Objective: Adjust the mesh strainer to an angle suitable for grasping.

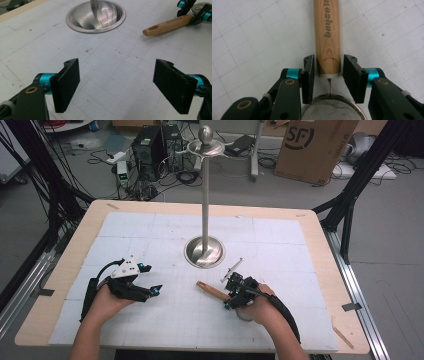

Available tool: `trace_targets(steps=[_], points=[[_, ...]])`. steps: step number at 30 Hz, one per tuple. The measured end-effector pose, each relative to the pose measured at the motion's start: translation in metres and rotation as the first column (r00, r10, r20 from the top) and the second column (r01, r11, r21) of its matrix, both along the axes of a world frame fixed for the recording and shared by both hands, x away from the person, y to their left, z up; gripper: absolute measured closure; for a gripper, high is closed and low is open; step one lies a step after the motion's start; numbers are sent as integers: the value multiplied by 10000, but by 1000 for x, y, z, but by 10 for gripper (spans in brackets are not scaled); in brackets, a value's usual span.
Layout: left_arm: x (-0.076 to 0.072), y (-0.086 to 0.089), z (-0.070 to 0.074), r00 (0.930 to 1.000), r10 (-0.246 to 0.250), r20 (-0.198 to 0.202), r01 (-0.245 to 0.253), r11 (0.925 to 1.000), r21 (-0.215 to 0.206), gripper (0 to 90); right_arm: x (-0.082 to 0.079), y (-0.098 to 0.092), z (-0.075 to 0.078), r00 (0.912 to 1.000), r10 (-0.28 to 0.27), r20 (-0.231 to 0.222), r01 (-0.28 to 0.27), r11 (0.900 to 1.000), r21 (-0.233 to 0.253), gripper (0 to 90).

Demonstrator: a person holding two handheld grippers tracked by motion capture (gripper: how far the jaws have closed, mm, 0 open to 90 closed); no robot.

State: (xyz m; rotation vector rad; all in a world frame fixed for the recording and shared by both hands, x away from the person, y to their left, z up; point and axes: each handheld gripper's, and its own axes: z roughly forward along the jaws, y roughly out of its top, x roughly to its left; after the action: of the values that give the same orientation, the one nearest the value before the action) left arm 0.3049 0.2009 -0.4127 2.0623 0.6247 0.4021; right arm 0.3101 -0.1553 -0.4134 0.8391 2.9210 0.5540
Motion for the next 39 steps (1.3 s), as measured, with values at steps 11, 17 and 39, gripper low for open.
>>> trace_targets(steps=[11, 17, 39], points=[[-1, -2, 0, 10000, -26, 11, 26, 10000, 71, 221, -7, 7, 0, 9976, 415, 556, -390, 9982, -459, 681], [0, -1, -1, 10000, 1, -18, 0, 10000, 63, 221, -8, 5, 0, 9958, 583, 709, -561, 9979, -323, 683], [0, 0, 0, 10000, 15, 29, -15, 10000, 1, 219, -18, -34, 30, 9700, -181, 2426, -405, 9713, 2342, 684]])
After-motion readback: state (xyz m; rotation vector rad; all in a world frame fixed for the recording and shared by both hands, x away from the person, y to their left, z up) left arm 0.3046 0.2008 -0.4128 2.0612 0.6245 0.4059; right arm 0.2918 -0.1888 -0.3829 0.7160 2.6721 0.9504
